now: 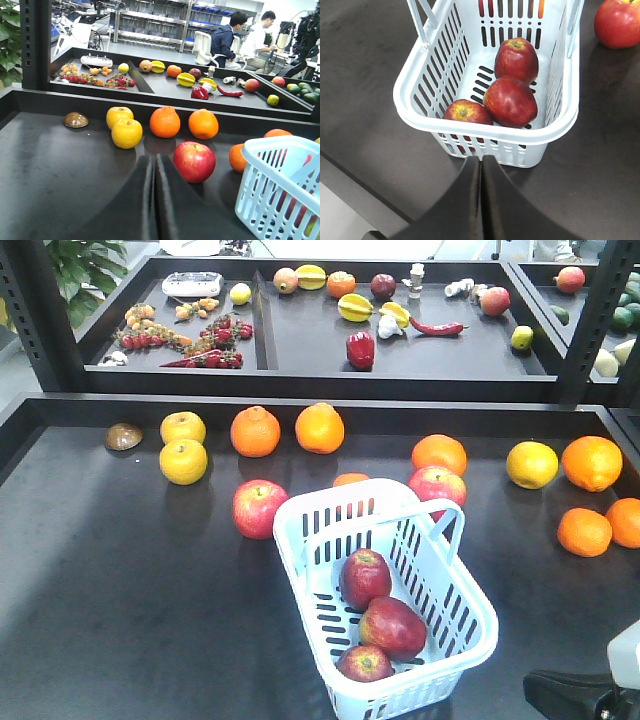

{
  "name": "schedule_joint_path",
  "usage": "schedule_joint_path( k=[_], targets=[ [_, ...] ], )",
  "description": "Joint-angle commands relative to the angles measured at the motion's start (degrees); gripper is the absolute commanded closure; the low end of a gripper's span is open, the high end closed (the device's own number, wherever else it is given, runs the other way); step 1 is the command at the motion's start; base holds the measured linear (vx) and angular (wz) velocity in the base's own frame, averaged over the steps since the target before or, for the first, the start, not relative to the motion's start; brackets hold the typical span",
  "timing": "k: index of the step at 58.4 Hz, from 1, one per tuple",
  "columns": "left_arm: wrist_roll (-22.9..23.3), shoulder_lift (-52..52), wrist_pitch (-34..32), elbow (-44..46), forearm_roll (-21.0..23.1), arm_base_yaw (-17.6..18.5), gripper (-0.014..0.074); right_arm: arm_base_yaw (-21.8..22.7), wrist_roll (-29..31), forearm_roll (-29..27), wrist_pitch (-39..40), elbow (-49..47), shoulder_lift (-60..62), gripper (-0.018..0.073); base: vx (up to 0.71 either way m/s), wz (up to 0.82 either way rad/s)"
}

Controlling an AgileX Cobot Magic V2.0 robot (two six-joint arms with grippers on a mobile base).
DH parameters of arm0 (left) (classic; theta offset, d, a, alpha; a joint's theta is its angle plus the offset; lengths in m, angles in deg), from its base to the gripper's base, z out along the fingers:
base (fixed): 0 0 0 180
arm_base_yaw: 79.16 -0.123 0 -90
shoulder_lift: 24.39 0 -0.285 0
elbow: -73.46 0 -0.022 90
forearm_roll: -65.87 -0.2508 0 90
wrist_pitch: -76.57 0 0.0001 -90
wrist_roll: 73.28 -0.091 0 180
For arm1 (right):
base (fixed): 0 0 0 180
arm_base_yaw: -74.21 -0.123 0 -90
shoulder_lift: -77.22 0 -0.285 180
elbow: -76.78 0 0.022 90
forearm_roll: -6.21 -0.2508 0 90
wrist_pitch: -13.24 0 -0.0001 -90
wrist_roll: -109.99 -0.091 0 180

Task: Pick three apples into basket with both arms

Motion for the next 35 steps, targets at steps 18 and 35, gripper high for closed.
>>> schedule_joint_path(
  k=[18, 35],
  targets=[
    [0.63, 0.73, -4.00, 1.45, 0.37, -0.15, 0.0602, -0.06, 0.80, 13.21, 7.60, 6.29, 3.26, 0.0568, 0.00, 0.00],
    [0.63, 0.73, -3.94, 1.45, 0.43, -0.15, 0.0602, 0.07, 0.23, 18.83, 15.53, 17.63, 16.65, 0.0568, 0.00, 0.00]
  ],
)
